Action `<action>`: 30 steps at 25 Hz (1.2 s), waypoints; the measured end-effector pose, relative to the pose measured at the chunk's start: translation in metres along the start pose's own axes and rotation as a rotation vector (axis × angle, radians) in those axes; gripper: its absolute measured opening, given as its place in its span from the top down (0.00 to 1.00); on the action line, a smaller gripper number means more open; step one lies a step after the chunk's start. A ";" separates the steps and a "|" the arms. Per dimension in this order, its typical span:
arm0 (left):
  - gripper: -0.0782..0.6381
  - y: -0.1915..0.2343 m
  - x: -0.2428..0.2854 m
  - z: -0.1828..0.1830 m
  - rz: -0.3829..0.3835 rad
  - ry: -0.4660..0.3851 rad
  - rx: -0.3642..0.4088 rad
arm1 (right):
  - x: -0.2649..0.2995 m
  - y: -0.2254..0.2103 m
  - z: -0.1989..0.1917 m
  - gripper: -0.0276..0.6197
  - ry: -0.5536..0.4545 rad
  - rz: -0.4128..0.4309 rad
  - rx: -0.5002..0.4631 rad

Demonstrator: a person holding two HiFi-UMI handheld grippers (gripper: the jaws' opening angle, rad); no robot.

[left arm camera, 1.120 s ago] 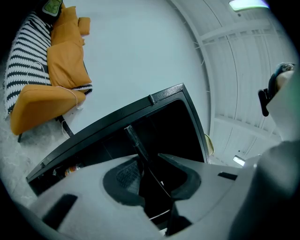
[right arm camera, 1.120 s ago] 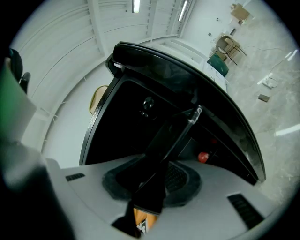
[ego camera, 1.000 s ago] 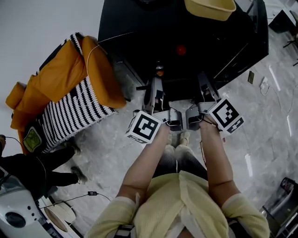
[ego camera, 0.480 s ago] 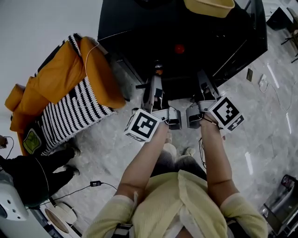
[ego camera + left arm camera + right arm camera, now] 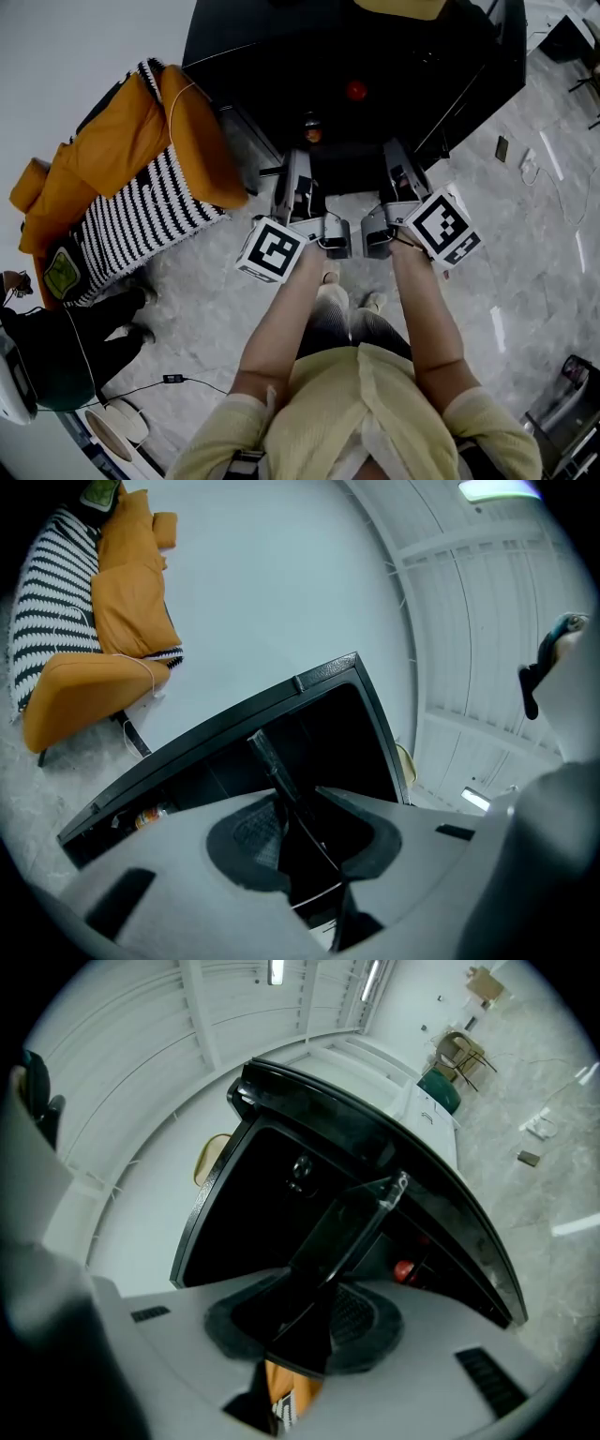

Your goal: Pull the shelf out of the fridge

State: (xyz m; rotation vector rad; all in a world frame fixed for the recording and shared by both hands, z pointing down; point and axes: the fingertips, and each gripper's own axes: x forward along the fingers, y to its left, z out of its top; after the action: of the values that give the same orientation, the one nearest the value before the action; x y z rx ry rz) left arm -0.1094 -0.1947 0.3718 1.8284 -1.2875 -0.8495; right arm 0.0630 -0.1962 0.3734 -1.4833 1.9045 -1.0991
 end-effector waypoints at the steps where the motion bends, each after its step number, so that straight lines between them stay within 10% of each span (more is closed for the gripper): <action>1: 0.75 -0.001 -0.002 -0.001 0.000 0.000 0.000 | -0.002 0.000 0.000 0.80 0.002 0.001 -0.001; 30: 0.76 -0.015 -0.046 -0.008 -0.041 0.010 -0.023 | -0.049 0.012 -0.012 0.79 -0.014 0.023 -0.067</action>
State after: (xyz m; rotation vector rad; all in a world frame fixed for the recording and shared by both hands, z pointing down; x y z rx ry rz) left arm -0.1091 -0.1458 0.3678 1.8450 -1.2328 -0.8723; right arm 0.0612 -0.1447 0.3655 -1.4970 1.9614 -1.0208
